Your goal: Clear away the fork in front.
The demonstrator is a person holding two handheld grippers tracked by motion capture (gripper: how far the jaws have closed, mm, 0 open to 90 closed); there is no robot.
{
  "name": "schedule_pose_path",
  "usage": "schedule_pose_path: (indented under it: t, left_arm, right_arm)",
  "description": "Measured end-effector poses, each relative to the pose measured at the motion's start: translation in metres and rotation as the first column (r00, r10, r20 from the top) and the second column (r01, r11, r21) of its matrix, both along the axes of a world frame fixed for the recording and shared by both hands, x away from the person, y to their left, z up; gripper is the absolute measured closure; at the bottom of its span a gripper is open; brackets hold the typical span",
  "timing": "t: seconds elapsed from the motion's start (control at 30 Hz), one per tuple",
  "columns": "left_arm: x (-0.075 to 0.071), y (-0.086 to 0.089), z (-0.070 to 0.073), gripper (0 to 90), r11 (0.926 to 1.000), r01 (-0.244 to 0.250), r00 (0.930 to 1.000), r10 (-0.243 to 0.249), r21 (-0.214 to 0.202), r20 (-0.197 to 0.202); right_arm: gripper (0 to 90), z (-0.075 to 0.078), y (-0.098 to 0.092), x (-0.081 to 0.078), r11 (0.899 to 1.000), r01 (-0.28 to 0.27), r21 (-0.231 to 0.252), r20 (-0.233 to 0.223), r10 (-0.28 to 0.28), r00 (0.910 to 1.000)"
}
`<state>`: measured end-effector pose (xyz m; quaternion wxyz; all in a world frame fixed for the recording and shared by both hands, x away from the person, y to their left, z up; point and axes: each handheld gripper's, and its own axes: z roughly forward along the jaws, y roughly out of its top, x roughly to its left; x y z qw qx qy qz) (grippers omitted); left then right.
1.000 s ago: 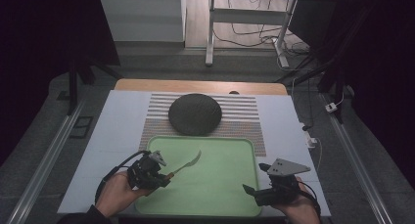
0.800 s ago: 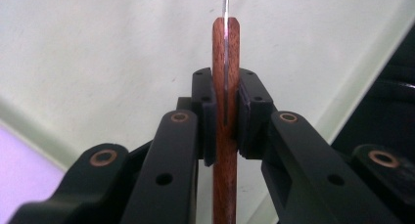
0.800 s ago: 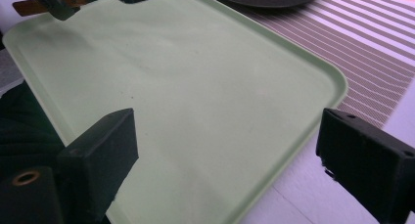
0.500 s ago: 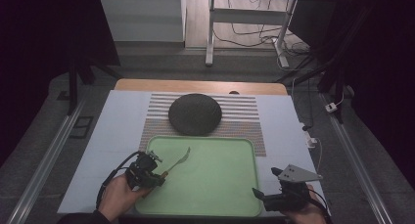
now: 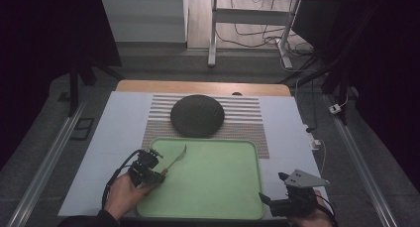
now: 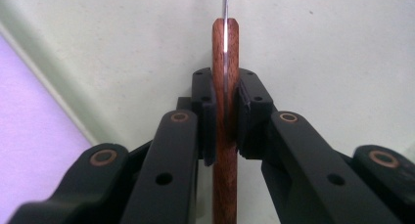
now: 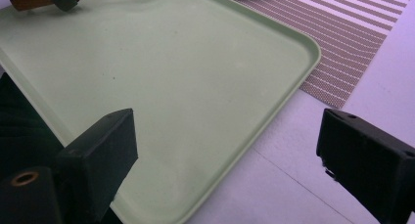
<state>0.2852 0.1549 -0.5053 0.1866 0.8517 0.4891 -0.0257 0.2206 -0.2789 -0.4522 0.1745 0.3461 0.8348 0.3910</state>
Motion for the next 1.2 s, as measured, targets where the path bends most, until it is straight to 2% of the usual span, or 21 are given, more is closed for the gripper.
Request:
schedule_pose_path:
  t: [0.2, 0.37, 0.5, 0.63, 0.9, 1.0, 1.13, 1.2]
  left_arm:
    - [0.003, -0.001, -0.002, 79.2, 0.9999, -0.012, 0.9999, 0.012, 0.008, 0.002]
    - [0.003, 0.001, -0.001, 76.4, 1.0000, -0.009, 1.0000, 0.009, -0.003, -0.001]
    - [0.002, 0.007, 0.009, 71.3, 0.9982, -0.001, 0.9995, 0.003, -0.061, 0.033]
    - [0.005, 0.011, 0.019, 72.9, 0.9941, 0.023, 0.9963, -0.013, -0.106, 0.085]
    - [0.028, 0.012, 0.026, 88.4, 0.9836, 0.079, 0.9897, -0.058, -0.162, 0.131]
    - [0.037, 0.009, 0.027, 88.7, 0.9803, 0.104, 0.9852, -0.078, -0.168, 0.153]
    - [0.050, 0.002, 0.029, 88.8, 0.9746, 0.138, 0.9745, -0.102, -0.176, 0.200]
    - [0.058, -0.001, 0.026, 88.9, 0.9727, 0.146, 0.9734, -0.109, -0.180, 0.202]
  right_arm:
    - [8.4, 0.001, -0.003, -0.002, 1.000, 0.008, 0.009, 0.003, -0.008, 1.0000]
    - [8.4, 0.001, -0.006, -0.003, 1.000, 0.016, 0.010, -0.002, -0.016, 0.9999]
    - [8.3, 0.002, -0.009, -0.004, 0.999, 0.027, 0.020, -0.014, -0.027, 0.9995]
    - [7.1, 0.002, -0.010, -0.006, 0.999, 0.038, 0.021, -0.019, -0.038, 0.9991]
    - [2.8, 0.003, -0.012, -0.010, 0.998, 0.058, 0.009, -0.035, -0.057, 0.9978]
    - [1.7, 0.003, -0.013, -0.010, 0.998, 0.069, 0.010, -0.039, -0.069, 0.9969]
    - [1.7, 0.003, -0.014, -0.009, 0.997, 0.070, 0.017, -0.045, -0.069, 0.9966]
    - [1.7, 0.002, -0.014, -0.009, 0.997, 0.069, 0.018, -0.047, -0.068, 0.9965]
